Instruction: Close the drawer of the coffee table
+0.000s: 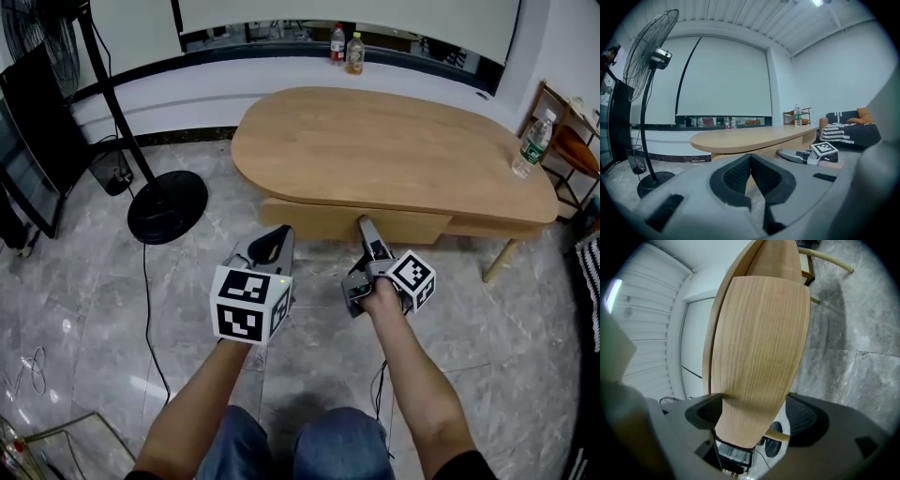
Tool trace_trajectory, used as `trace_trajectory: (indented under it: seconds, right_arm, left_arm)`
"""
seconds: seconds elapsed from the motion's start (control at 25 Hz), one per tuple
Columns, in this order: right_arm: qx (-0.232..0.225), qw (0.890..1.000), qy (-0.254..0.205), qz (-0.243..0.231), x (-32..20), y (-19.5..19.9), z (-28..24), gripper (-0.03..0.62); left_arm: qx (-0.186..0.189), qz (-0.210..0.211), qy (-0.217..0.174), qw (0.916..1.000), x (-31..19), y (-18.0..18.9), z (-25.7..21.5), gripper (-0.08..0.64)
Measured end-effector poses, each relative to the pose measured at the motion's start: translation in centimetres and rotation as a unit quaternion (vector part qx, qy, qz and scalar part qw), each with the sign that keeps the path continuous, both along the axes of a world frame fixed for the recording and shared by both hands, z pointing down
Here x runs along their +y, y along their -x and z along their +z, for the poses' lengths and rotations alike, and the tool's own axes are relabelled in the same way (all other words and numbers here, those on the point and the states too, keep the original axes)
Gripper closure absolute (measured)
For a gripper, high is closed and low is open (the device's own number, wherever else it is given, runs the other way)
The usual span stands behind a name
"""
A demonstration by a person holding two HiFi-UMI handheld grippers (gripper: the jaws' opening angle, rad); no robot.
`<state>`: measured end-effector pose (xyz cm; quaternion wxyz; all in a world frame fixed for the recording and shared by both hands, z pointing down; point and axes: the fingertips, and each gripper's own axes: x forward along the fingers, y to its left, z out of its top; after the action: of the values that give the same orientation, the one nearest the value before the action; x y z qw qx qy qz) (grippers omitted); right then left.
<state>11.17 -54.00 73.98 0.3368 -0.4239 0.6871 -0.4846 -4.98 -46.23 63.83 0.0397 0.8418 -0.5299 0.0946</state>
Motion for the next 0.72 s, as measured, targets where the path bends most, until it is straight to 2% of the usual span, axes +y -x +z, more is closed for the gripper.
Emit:
trace_trajectory:
  seconds: [0.28,0.64,0.72]
  right_arm:
    - [0.001,1.0,0.001,0.003,-2.6,0.0,0.1,0.175]
    - [0.006,1.0,-0.007,0.0,-3.2,0.0,0.2,0.17]
    - [0.018,1.0,-0.003,-0.001,-2.8,0.1,0.3,0.208]
  left_arm:
    - [-0.005,-0.009,-0.001,0.9999,-0.4,0.9,-0.5,0.557]
    - [-0.017,-0.015,-0.003,0.9997,-0.3,2.1,-0.7,0.557]
    - [-0.017,-0.014,-0.003,0.9997,-0.2,2.1,-0.8,0.557]
